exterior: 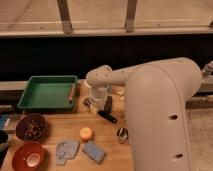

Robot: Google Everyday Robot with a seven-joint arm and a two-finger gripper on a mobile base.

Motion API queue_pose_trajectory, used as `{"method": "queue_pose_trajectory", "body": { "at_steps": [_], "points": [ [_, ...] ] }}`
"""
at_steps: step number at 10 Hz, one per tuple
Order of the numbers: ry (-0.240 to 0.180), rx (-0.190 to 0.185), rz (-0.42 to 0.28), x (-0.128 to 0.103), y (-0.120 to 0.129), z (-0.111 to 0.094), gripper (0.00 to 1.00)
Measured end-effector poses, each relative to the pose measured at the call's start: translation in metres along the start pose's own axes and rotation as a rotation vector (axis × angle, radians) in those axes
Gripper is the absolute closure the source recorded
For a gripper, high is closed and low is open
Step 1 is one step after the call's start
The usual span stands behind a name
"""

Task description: Wipe table surface with brush

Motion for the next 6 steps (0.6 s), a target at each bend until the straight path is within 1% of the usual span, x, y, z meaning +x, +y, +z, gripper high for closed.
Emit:
{"method": "queue_pose_trajectory", "body": {
  "at_steps": [1,3,4,5,6],
  "points": [
    [-0.013,-0.003,-0.004,-0.007,-0.004,-0.004,1.00],
    [-0.012,-0.030,-0.020,-0.014,-0.006,0.004,1.00],
    [-0.002,-0.047,-0.034,-0.017,-0.004,0.011,1.00],
    [0.018,-0.064,-0.045,-0.015,-0.003,0.024,1.00],
    [0.031,-0.072,-0.052,-0.013,-0.001,0.032,1.00]
  ]
}}
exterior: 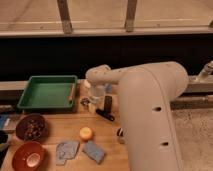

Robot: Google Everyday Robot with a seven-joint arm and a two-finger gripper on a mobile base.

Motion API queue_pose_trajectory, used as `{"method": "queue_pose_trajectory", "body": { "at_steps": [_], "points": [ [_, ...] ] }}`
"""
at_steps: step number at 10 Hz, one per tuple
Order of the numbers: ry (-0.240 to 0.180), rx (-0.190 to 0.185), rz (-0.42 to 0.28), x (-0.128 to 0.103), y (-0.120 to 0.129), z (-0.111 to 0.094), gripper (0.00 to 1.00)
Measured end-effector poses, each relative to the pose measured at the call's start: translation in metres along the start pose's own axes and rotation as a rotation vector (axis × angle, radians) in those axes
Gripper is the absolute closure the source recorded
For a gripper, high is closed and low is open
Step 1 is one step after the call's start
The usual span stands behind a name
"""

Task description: Wipe table surface with brush

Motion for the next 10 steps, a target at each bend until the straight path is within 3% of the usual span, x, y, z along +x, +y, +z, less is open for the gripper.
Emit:
{"method": "queue_pose_trajectory", "body": {
  "at_steps": [4,8,10],
  "points": [
    [0.053,0.025,-0.003,0.018,0.010,0.001,1.00],
    [0.074,0.063,0.095,0.077,0.001,-0.012,1.00],
    [0.082,0.061,0.134,0.088,-0.011,-0.011,1.00]
  ]
}}
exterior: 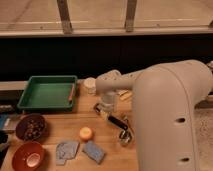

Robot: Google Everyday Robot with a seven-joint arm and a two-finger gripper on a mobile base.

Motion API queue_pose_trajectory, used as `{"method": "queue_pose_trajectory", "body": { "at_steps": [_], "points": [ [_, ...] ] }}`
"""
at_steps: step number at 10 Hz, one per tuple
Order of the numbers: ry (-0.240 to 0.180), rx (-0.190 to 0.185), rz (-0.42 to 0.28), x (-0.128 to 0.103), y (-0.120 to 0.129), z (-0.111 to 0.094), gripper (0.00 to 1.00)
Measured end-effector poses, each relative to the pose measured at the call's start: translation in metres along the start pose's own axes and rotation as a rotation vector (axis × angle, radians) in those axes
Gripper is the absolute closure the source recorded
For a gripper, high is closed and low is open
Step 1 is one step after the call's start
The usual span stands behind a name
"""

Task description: Wipe table surface with brush

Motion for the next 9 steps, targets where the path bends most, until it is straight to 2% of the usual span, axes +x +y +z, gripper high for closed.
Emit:
{"method": "queue_pose_trajectory", "body": {
  "at_steps": [2,5,7,9],
  "points": [
    [0.010,0.001,0.009,-0.012,-0.012,-0.001,1.00],
    [0.025,0.027,-0.014,-0.060,-0.012,-0.009,1.00],
    [0.026,0.042,-0.055,-0.088,-0.002,-0.015,1.00],
    [0.020,0.058,-0.116,-0.094,0.019,-0.020,1.00]
  ]
}}
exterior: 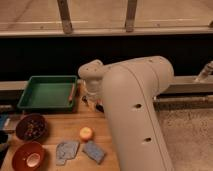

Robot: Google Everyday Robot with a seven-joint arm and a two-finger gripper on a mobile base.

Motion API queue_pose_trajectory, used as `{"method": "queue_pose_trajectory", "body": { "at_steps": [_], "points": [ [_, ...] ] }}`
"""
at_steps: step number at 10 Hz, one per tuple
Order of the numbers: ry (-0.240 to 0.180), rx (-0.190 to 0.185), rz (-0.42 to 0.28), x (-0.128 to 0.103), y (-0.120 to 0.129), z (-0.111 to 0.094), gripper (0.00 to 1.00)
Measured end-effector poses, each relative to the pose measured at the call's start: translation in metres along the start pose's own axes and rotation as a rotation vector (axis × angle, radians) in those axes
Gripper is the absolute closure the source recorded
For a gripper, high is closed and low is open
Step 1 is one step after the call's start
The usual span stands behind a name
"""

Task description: Wipe table surface with brush

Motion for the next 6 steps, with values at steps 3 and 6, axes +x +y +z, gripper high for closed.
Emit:
{"method": "queue_pose_trajectory", "body": {
  "at_steps": [3,6],
  "points": [
    [0.016,0.010,-0.068,0.014,0.050,0.005,1.00],
    [0.044,0.009,-0.073,0.046,0.078,0.017,1.00]
  ]
}}
